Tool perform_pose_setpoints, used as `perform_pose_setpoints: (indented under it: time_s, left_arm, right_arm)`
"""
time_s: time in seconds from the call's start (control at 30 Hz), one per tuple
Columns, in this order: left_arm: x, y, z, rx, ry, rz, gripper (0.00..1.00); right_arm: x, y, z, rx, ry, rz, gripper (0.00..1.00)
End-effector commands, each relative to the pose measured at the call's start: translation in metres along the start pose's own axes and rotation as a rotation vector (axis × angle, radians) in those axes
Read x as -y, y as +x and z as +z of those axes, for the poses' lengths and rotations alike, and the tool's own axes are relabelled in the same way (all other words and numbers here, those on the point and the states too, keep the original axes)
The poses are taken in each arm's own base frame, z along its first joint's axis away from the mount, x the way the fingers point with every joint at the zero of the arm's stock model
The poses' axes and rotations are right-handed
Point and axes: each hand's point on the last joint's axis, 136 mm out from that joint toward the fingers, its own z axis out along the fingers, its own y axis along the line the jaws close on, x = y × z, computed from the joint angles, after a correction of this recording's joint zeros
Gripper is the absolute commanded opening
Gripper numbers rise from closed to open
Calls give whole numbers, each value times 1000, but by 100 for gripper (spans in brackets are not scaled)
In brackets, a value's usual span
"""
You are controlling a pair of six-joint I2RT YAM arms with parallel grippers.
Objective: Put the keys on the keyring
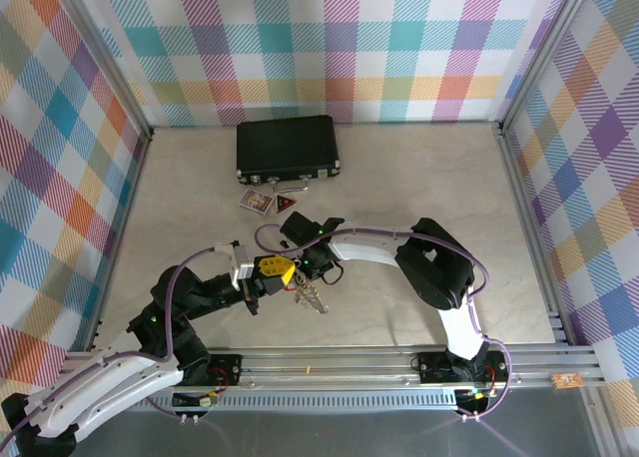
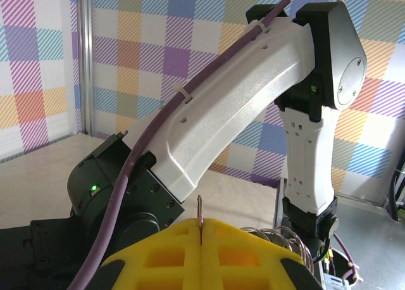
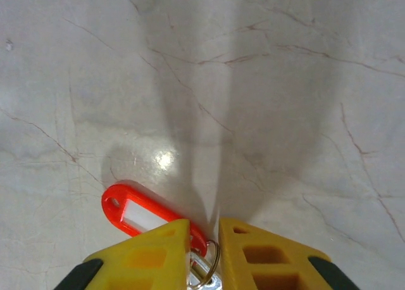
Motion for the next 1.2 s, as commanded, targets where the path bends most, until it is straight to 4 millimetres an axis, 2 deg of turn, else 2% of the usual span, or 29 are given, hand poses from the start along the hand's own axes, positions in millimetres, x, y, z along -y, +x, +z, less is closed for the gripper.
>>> perform_pose_setpoints:
  time_s: [0.0, 0.23, 0.43, 0.57, 0.9, 1.03, 1.17]
  left_arm:
    - [6, -16, -1, 66, 21, 21, 0]
    - [5, -16, 0, 65, 16, 23, 0]
    - [4, -16, 1, 58, 14, 26, 0]
    - [3, -15, 3, 57, 13, 26, 0]
    - [-4, -9, 12, 23, -8, 26, 0]
    - [-7, -7, 17, 6, -15, 25, 0]
    - [-8, -7, 20, -3, -17, 32, 0]
  right_arm:
    - [0, -1, -11, 7, 27, -27, 16]
    - [2, 4, -16, 10, 32, -17, 10]
    - [14, 12, -27, 25, 68, 0, 4]
    - [27, 21, -36, 58, 95, 28, 3]
    - [59, 34, -56, 326, 124, 113, 6]
    - [78, 38, -61, 399, 168, 169, 8]
    - [92, 45, -59, 451, 131, 262, 9]
